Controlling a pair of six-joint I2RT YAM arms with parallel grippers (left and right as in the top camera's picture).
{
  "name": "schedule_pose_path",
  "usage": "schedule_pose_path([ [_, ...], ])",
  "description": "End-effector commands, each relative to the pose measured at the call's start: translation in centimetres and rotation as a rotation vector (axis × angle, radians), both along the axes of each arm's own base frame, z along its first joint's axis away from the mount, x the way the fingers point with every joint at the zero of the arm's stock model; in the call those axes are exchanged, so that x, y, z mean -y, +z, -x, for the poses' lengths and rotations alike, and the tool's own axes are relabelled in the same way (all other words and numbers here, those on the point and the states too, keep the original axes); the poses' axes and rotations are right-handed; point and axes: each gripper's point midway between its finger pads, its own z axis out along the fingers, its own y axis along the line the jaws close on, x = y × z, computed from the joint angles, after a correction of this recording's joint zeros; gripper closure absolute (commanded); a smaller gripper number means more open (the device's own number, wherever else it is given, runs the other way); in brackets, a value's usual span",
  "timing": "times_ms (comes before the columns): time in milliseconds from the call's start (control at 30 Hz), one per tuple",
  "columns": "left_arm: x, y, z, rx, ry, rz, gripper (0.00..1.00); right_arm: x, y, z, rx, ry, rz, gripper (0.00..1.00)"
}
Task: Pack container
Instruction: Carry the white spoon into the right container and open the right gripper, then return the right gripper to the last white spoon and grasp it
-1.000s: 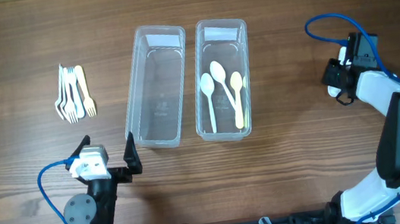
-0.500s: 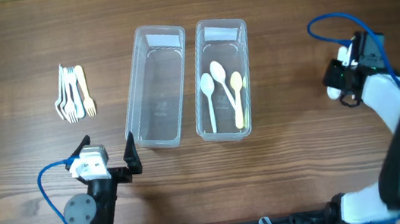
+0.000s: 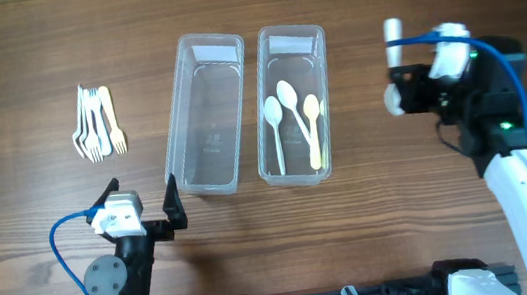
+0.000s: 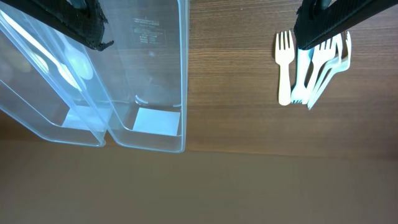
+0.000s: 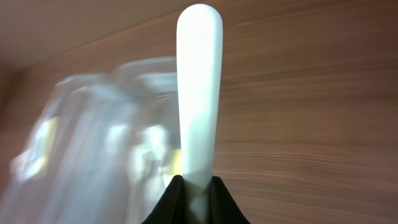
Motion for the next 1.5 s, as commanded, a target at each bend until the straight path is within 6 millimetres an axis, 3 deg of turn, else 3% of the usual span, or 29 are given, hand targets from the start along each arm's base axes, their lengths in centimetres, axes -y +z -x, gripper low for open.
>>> schedule_pose_path([
  [0,0.1,-0.2,0.0,0.001,-0.009,-0.018,0.00,-6.0,1.8,1.2,0.027,0.181,-0.113,0.96],
  [167,0.1,-0.2,0.0,0.001,-0.009,-0.018,0.00,-9.8,2.2,1.5,0.035,0.234,-0.136,0.96],
  [600,0.1,-0.2,0.0,0.001,-0.009,-0.018,0.00,-15.2,-2.4,0.7,-0.066,0.277,-0.135,0.95],
  [700,0.1,-0.2,0.0,0.001,-0.009,-0.018,0.00,-16.5,-2.6,0.2,-0.054,0.292,-0.158,0.74],
  [767,0.1,-0.2,0.0,0.001,-0.009,-0.018,0.00,-17.0,-2.4,0.0,-0.040,0.300,-0.167,0.54],
  [833,0.1,-0.2,0.0,0.001,-0.009,-0.018,0.00,-17.1,-2.2,-0.2,-0.026,0.301,-0.170,0.43],
  [1067,0.1,-0.2,0.0,0.001,-0.009,-0.018,0.00,-16.9,-1.4,-0.7,0.008,0.289,-0.178,0.42],
  [1200,0.1,-0.2,0.0,0.001,-0.009,-0.018,0.00,-13.7,-0.4,-1.9,0.026,0.200,-0.180,0.49],
  [1300,0.1,-0.2,0.0,0.001,-0.009,-0.018,0.00,-7.5,-0.4,-2.9,-0.011,-0.002,-0.158,0.53],
  [1467,0.1,-0.2,0.0,0.001,-0.009,-0.018,0.00,6.5,-1.2,-1.7,-0.037,-0.362,0.092,0.52],
])
